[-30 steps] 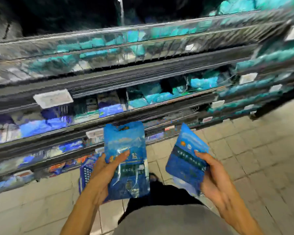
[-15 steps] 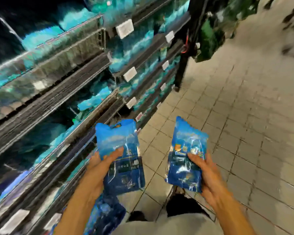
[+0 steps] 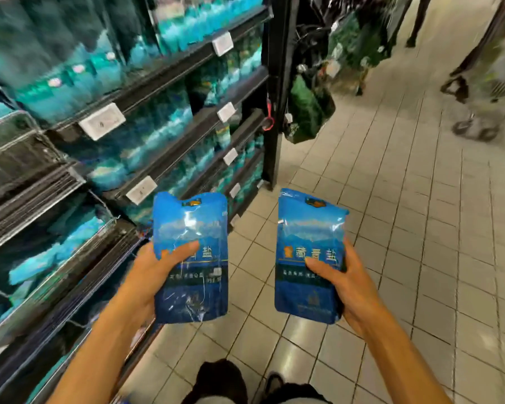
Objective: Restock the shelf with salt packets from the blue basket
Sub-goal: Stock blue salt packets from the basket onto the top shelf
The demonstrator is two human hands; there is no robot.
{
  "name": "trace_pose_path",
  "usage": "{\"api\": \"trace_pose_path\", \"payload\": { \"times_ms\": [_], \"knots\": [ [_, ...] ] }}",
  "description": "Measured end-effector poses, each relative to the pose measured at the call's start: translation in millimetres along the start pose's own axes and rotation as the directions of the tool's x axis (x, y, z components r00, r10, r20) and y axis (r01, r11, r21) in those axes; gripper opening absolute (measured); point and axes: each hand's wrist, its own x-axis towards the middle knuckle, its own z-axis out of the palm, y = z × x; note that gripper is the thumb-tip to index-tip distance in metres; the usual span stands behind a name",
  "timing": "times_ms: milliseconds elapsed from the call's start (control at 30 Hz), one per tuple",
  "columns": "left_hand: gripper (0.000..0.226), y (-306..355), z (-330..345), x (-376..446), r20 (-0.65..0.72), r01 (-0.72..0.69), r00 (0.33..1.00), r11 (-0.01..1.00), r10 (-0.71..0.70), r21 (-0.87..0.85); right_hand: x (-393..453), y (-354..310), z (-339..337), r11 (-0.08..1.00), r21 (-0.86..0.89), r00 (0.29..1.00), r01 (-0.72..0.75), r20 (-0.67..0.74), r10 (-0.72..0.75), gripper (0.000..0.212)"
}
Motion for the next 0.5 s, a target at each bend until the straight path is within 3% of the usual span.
{"api": "trace_pose_path", "payload": {
  "times_ms": [167, 267, 500],
  "knots": [
    [0.057, 53, 24, 50, -0.017, -0.062, 0.998, 0.998, 0.061, -0.007, 63, -56, 8, 0.996, -0.045, 0.993, 0.08, 0.092, -0.076, 0.056],
    [0.057, 92, 31, 86, -0.051, -0.14, 0.989, 0.99, 0.14, -0.003, 109, -88, 26, 0.988, -0.049, 0.98, 0.144, 0.147, -0.136, 0.049],
    [0.045, 205, 36, 170, -0.093, -0.354, 0.932, 0.935, 0.35, -0.032, 223, -167, 98, 0.944, -0.01, 0.912, 0.33, 0.261, -0.316, 0.053]
  ]
}}
